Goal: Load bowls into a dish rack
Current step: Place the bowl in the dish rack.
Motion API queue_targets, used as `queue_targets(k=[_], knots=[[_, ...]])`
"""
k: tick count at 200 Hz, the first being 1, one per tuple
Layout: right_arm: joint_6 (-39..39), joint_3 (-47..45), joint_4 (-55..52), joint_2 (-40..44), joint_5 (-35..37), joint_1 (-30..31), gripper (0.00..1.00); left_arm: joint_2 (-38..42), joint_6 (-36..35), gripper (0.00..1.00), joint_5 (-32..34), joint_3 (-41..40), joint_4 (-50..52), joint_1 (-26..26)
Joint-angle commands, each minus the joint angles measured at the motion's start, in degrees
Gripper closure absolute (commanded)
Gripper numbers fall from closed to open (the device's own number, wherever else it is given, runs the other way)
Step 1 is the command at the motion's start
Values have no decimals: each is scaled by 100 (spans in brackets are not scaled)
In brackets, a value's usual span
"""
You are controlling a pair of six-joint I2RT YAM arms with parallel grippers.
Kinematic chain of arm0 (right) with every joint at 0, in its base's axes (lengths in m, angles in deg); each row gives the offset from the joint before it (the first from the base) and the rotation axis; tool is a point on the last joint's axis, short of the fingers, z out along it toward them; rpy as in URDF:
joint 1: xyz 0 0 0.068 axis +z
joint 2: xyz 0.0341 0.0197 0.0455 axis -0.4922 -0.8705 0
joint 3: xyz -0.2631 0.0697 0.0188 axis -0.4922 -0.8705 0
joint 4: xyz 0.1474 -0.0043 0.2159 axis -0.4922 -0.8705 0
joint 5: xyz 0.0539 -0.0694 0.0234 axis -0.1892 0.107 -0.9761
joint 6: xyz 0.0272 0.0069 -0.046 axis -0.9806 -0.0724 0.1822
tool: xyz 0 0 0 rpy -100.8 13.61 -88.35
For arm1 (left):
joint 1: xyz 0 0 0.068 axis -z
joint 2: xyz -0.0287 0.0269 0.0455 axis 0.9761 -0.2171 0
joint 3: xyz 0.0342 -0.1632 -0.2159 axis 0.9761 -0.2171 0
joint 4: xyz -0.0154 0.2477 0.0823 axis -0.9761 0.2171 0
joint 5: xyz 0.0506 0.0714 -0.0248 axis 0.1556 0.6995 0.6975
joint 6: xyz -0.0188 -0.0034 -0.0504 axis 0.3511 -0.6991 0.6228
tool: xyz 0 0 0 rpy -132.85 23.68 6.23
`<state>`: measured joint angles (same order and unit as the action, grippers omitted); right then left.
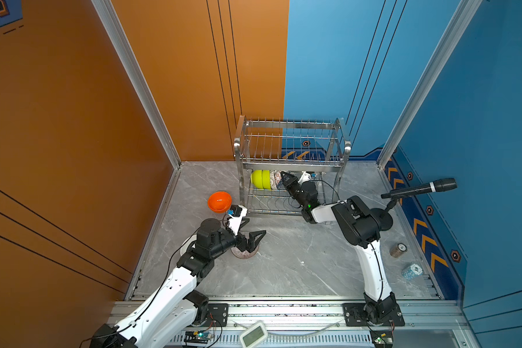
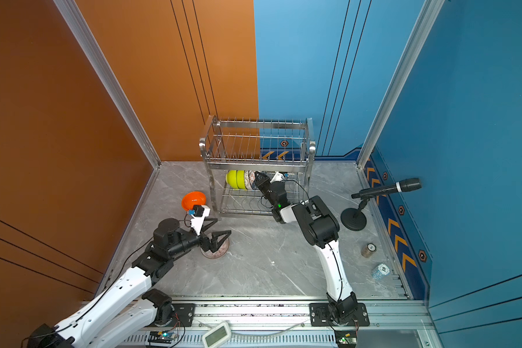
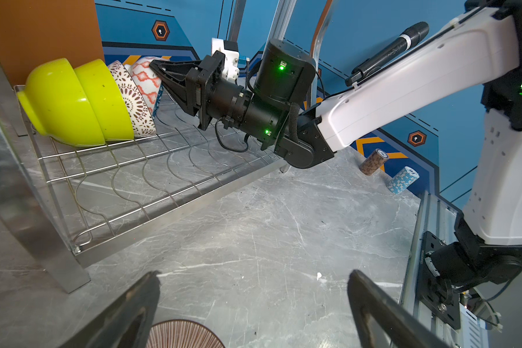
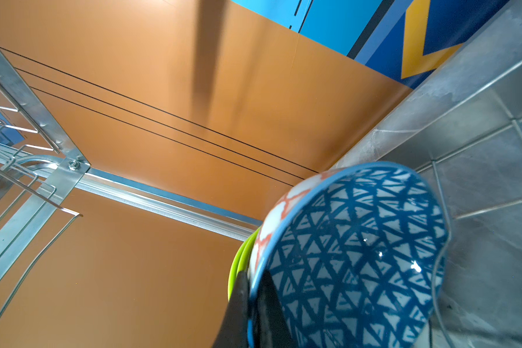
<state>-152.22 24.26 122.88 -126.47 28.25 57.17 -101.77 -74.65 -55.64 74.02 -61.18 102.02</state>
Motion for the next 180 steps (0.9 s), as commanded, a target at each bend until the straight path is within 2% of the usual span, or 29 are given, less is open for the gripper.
queue_targets(k=[1,111,180], knots=[[-47,98,239,-101,-133,-35,97,5,-90,2,-149,-32,-126,67],[110,-71,54,134,-117,-52,88,5,-94,2,-146,-17,-130,67],[158,-190,52,253,-110,-61,78,26,-94,2,-141,-18,-129,65]])
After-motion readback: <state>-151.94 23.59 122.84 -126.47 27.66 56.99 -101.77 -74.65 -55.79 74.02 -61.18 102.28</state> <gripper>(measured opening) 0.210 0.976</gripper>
